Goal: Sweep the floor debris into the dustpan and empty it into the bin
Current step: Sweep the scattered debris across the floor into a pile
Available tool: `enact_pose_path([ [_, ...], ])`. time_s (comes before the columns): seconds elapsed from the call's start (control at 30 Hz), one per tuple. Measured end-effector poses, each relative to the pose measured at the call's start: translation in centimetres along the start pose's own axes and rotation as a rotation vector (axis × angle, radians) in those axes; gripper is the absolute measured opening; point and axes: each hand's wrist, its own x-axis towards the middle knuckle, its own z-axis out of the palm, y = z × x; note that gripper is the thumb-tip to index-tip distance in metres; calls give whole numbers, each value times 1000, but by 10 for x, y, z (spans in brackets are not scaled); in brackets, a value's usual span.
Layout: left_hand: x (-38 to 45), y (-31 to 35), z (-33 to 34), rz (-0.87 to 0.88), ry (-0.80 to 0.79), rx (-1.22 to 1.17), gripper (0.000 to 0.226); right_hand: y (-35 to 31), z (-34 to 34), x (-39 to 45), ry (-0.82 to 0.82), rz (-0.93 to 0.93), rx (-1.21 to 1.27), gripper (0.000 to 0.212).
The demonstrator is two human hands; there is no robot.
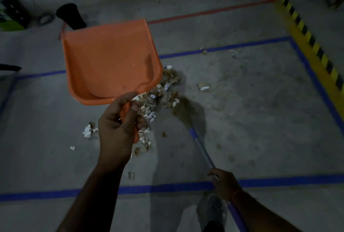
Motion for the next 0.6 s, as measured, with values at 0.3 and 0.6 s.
enact_pose_path([
  [0.3, 55, 15, 107, 20, -55, -58, 24, -11, -156, 44, 113, 4, 168, 27],
  [0.6, 107, -21, 154, 43, -98, -41, 27, 38, -231, 99, 172, 91, 22, 24],
])
